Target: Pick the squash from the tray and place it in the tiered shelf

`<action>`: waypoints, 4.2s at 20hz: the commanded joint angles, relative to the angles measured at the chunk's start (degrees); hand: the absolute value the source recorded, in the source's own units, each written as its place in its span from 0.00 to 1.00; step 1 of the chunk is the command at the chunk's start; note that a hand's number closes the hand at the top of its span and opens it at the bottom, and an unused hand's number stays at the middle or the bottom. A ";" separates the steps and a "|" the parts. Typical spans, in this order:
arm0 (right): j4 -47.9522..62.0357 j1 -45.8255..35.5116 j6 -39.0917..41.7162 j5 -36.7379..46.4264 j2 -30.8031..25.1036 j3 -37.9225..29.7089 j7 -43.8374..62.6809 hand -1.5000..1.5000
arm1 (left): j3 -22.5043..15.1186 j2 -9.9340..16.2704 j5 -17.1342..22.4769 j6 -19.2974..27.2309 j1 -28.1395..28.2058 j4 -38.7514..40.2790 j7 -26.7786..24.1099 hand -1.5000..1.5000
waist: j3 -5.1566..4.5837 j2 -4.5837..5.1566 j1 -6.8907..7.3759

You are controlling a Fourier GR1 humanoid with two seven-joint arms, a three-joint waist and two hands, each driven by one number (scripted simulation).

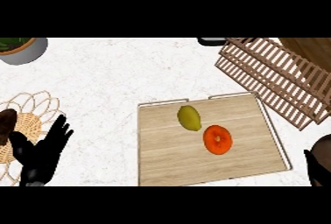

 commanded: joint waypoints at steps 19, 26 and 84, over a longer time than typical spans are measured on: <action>-36.85 18.27 7.16 28.80 -0.42 22.88 45.03 0.00 | -2.77 -1.17 -1.43 -4.56 -6.93 4.61 4.90 0.50 | -0.26 1.86 9.09; -30.90 5.68 12.55 32.77 -4.44 21.17 62.95 0.00 | -3.90 -2.82 -3.23 -3.08 -9.87 4.29 5.49 0.50 | -0.19 1.98 10.15; 19.37 -27.20 21.02 48.33 14.06 29.72 67.38 1.00 | 2.91 -5.14 -5.46 -6.95 -9.56 6.66 6.88 0.50 | 0.42 0.98 7.25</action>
